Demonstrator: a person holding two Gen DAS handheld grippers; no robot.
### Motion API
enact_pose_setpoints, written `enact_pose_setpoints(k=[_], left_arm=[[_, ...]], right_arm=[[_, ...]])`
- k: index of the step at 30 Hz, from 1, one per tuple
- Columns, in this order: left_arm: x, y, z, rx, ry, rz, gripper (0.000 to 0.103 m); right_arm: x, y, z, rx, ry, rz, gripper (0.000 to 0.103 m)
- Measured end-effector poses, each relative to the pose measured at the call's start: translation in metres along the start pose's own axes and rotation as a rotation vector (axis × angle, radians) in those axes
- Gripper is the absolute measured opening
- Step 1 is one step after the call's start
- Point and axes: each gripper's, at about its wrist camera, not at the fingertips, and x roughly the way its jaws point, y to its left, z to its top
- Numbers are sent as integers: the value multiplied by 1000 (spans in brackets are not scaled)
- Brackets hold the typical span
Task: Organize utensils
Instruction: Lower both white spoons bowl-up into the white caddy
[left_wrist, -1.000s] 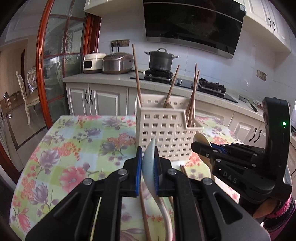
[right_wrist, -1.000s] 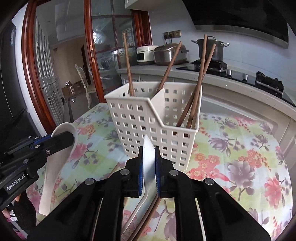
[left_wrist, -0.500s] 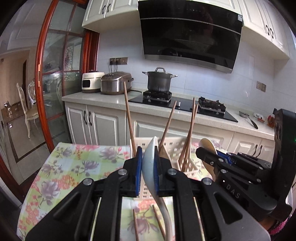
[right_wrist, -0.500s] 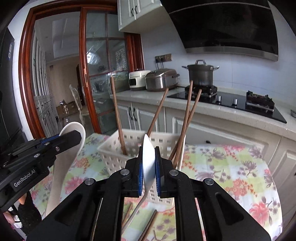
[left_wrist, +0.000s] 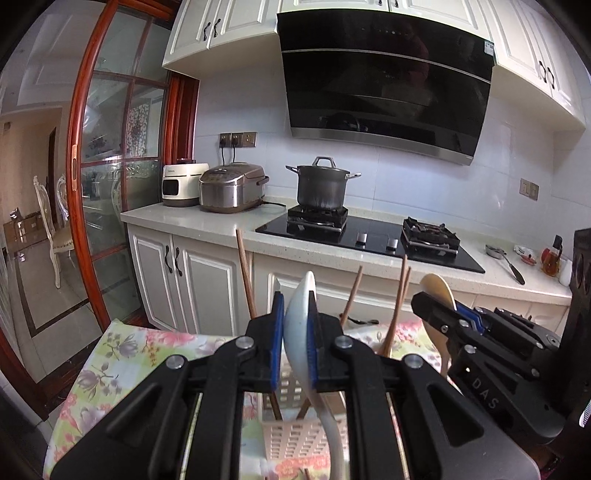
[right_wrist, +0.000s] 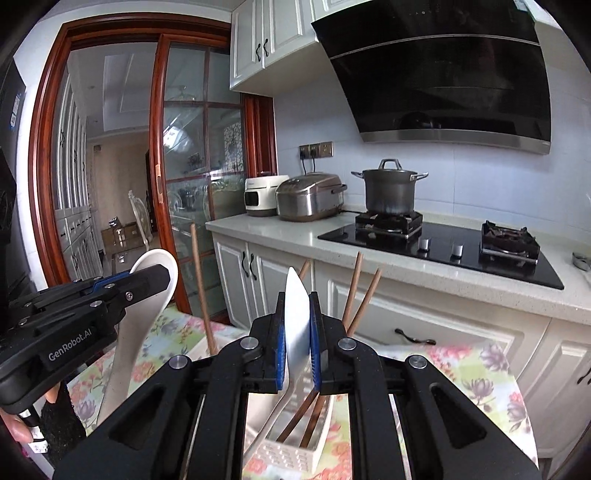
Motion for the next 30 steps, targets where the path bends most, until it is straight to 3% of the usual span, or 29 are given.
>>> enact_pose_setpoints(k=[11,30], left_arm=[[43,10,17,-27,-20,18,11],[89,16,20,-38,-40,41,11]], right_arm=[[24,-4,11,-28,-80,-45,11],[56,-10,10,-35,-112,-80,11]])
